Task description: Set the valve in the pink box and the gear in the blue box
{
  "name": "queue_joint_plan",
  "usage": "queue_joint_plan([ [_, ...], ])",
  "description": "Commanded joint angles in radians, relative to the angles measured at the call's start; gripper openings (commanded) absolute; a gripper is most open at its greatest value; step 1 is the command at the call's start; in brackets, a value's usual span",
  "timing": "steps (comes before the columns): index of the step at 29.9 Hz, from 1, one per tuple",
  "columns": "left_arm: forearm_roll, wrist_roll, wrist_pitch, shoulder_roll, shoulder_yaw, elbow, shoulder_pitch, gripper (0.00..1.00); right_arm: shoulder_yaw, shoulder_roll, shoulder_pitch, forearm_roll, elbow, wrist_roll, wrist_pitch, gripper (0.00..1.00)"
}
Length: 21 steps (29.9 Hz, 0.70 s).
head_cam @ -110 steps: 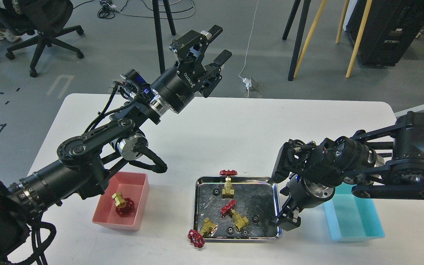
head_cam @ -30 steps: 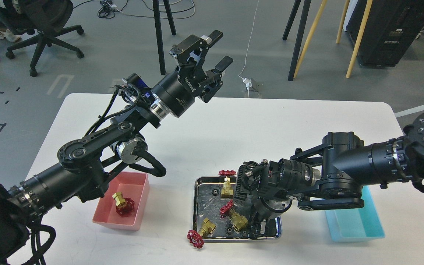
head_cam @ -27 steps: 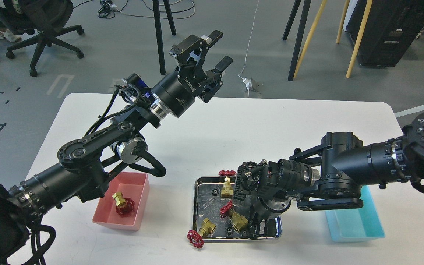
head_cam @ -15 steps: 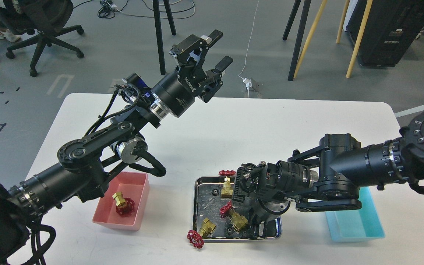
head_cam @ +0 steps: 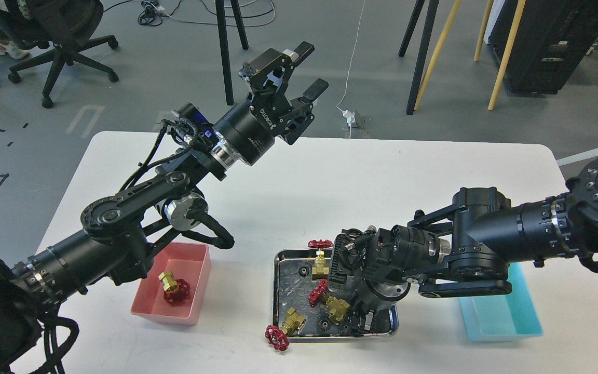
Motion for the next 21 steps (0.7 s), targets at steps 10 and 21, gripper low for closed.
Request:
queue_joint_plan([
  [10, 0.0, 0.0, 0.0, 0.0, 0.0, 0.0, 0.001, 0.71, 0.011, -0.06, 0.027, 0.005, 0.016, 0.0, 0.0, 0.11],
  [21, 0.0, 0.0, 0.0, 0.0, 0.0, 0.001, 0.0, 0.72, 0.191, -0.317, 0.154, 0.016, 0.104, 0.003, 0.0, 0.11],
])
